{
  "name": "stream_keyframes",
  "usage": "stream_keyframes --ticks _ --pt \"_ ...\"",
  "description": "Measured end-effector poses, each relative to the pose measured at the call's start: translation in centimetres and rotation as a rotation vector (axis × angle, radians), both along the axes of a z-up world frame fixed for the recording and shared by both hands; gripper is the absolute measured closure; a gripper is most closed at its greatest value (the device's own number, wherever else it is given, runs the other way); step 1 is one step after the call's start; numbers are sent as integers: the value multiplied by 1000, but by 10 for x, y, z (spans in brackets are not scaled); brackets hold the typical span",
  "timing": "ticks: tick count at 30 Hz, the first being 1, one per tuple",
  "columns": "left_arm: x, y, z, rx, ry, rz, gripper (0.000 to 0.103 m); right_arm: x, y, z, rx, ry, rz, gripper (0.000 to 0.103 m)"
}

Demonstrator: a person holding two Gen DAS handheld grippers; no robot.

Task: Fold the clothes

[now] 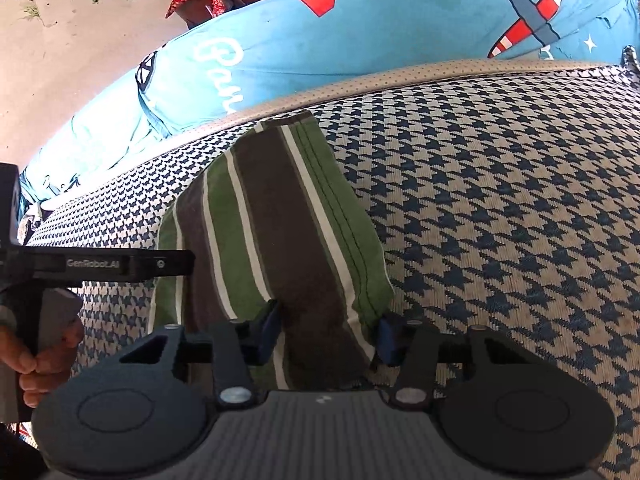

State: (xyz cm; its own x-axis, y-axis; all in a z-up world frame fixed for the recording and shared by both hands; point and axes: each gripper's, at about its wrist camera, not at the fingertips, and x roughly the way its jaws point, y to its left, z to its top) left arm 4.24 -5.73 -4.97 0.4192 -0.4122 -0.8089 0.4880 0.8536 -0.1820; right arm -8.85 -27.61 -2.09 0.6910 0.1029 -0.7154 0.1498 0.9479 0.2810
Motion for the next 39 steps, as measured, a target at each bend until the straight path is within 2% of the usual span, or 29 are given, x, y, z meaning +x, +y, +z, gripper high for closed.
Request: stream_keyframes --ticks 7,17,32,37,39 --pt "2 -6 -2 6 -11 -4 0 5 -7 -3 54 27 -46 50" --pt "10 -14 0 -12 0 -6 0 9 -5 -4 61 33 -57 41" --pt "9 -15 1 -20 5 -13 0 7 -7 -4 57 35 -60 40" --pt "3 -22 2 2 -37 -15 0 8 -5 -4 40 31 -65 40" --pt "-2 -24 4 17 -62 -26 4 9 -4 -4 32 29 -65 40"
